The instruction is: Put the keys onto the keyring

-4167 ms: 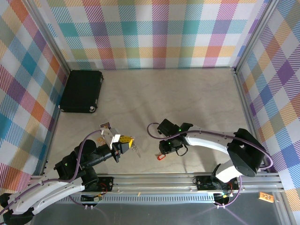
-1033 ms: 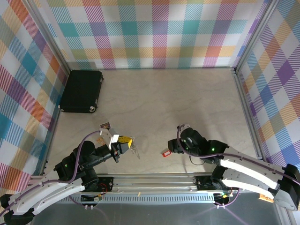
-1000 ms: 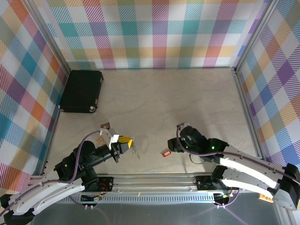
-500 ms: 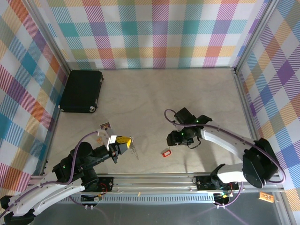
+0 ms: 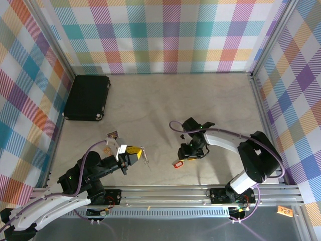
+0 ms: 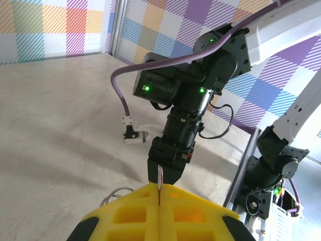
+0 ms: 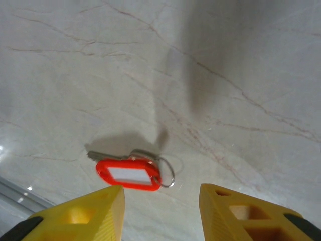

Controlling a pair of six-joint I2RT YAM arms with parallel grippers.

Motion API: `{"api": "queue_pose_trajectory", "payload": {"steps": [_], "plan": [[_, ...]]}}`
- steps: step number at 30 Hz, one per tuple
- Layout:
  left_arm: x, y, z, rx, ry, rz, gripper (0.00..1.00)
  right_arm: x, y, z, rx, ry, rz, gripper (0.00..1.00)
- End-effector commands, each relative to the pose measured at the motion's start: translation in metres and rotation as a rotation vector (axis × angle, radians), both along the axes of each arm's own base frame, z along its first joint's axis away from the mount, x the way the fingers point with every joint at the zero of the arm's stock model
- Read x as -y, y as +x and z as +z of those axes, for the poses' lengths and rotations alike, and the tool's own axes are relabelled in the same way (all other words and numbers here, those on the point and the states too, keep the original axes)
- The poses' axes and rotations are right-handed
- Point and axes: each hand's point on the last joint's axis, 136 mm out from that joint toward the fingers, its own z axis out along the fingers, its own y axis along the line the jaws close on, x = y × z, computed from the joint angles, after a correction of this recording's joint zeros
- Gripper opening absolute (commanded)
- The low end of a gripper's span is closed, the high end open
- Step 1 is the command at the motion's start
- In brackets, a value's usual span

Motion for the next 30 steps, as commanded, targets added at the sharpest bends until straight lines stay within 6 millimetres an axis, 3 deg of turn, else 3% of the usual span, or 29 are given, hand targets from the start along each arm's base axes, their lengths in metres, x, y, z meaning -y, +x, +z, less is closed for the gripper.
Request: {"api": "queue_pose_trajectory", "payload": {"steps": [1,30], "plan": [[0.004,-0.003,0.013,0.042,-0.042,-0.025,0.00,-0.002,-0.002,-0.008,-0.023,0.018,0.017,0.42],[0.005,-0.003,0.010,0.036,-0.034,-0.031,0.00,-0.012,-0.007,-0.018,-0.081,0.098,0.023,0.25]]}}
